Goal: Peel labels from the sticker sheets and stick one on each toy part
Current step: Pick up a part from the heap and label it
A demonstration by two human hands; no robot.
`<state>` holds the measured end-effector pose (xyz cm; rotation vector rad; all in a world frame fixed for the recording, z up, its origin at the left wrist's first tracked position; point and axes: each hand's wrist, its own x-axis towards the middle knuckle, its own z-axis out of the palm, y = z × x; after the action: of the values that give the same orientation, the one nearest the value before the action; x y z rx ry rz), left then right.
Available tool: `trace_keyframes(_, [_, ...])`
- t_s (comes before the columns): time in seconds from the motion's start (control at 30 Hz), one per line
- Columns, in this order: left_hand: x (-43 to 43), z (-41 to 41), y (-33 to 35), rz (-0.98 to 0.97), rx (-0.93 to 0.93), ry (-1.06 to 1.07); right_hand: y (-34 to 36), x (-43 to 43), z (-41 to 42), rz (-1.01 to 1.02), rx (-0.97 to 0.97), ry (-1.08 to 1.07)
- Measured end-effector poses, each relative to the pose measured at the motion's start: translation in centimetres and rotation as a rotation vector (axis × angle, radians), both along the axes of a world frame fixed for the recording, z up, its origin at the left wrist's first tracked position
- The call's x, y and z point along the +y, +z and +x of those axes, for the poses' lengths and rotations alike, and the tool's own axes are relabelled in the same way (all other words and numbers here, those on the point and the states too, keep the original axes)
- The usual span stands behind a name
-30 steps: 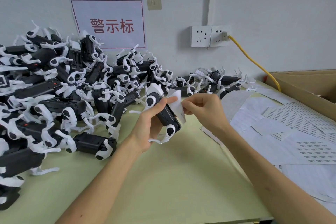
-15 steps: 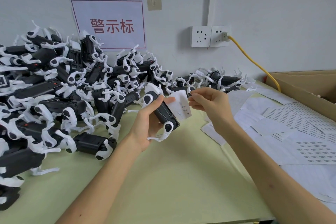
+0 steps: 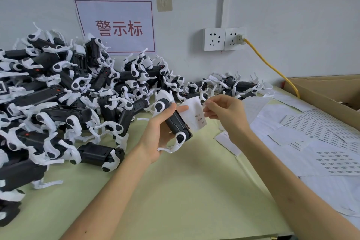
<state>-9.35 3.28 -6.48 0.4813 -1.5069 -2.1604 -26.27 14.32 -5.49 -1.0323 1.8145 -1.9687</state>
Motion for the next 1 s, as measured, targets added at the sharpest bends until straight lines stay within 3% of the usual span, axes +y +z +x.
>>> trace_keyframes(0.17, [-0.2, -0.4, -0.3, -0.063, -0.105, 0.097, 0.3, 0.0, 0.1, -0.07, -0.031, 0.054])
trace_keyframes(0.27, [-0.1, -0.5, -0.5, 0.034, -0.203, 0.239, 0.2, 0.0, 0.2, -0.067, 0.013, 0.082])
trace_keyframes(0.33, [-0.4, -0.5, -0.5, 0.096, -0.168, 0.358, 0.2, -0.1, 0.2, -0.067, 0.031, 0.088])
trace_keyframes(0.47, [-1.4, -0.2, -0.4, -0.035, -0.001, 0.591, 0.1, 0.0, 0.3, -0.072, 0.07, 0.06])
trace_keyframes(0.53, [-1.8, 0.0, -0.2, -0.062, 0.082, 0.502, 0.1, 0.0, 0.5, -0.077, 0.105, 0.061])
trace_keyframes(0.67, [-1.1, -0.1, 0.2, 0.069, 0.215, 0.19, 0.1, -0.1, 1.3, -0.073, 0.191, 0.099])
trace_keyframes(0.8, [-0.3, -0.3, 0.0, -0.023, 0.147, 0.08, -0.1, -0.1, 1.9, -0.009, 0.296, 0.092])
trace_keyframes(1.0, [0.1, 0.0, 0.1, 0.0, 0.184, 0.021, -0.3, -0.2, 2.1, 0.021, 0.343, 0.074])
